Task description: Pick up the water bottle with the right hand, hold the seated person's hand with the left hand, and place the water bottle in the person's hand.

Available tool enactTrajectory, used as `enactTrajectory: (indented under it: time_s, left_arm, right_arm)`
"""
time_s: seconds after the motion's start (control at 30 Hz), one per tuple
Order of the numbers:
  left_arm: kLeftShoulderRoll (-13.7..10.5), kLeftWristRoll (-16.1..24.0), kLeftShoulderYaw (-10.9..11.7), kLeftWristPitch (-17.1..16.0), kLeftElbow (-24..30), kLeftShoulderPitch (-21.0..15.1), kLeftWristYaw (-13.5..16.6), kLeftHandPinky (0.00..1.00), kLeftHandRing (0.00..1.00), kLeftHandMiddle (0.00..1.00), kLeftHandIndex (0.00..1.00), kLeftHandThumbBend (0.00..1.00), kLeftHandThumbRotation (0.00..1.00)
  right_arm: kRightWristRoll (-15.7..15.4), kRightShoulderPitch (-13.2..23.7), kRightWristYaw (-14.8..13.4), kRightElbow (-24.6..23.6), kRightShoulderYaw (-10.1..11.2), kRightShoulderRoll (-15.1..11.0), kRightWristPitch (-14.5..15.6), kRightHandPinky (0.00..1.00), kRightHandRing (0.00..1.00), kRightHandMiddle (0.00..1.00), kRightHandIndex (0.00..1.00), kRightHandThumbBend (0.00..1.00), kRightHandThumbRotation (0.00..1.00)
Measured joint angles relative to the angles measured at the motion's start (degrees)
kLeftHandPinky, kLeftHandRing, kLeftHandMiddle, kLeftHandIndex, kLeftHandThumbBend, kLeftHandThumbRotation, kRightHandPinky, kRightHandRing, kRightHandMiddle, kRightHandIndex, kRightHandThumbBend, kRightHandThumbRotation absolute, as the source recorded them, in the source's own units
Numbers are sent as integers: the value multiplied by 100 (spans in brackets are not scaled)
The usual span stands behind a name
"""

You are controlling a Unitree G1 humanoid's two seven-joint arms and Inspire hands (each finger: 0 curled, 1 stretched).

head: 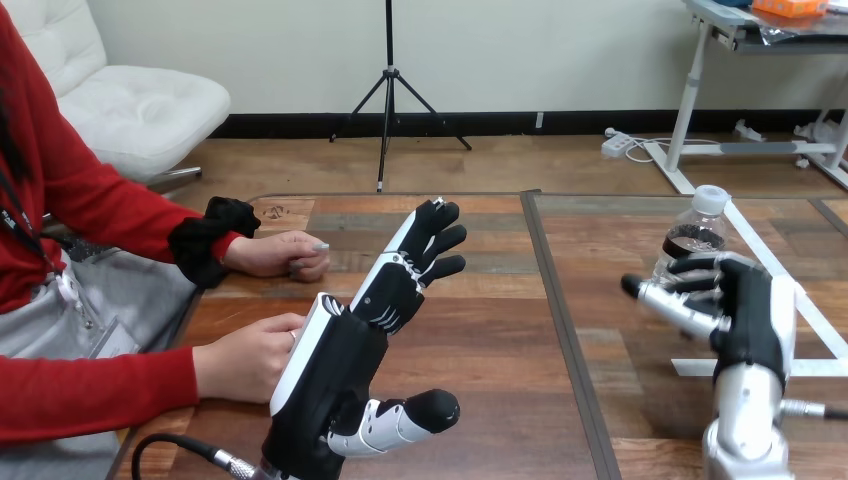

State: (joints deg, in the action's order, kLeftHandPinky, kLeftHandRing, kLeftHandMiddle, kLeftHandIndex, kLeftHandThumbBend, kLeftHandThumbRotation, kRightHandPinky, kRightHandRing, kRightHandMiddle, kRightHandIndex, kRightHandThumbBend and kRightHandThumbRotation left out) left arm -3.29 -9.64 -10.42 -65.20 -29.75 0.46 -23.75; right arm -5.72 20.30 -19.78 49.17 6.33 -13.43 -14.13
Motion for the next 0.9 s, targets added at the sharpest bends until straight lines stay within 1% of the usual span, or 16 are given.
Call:
enactTrajectory:
  time_s: [0.1,0.4,0.6,0.73,0.9]
  left_arm:
    - [0,1,0,0,-2,0,0,86,93,96,96,88,71]
    - [-8,0,1,1,-3,0,-1,86,93,96,97,88,71]
    - [-12,-1,2,1,-7,0,-2,86,93,96,97,87,71]
    - [-11,0,1,1,-11,1,-8,85,93,96,97,88,71]
    - [-13,-1,2,2,-17,0,-17,86,93,96,97,88,71]
  right_arm:
    - [0,-219,53,-271,-26,26,137,14,21,30,45,95,21]
    - [2,-891,260,-1075,-104,54,655,17,25,36,44,95,26]
    - [-1,-1228,374,-1700,-112,53,916,16,24,34,42,96,27]
    - [-8,-1448,437,-2095,-111,50,1108,16,24,33,40,95,26]
    - [-65,-1731,515,-2529,-116,51,1269,16,23,32,37,96,26]
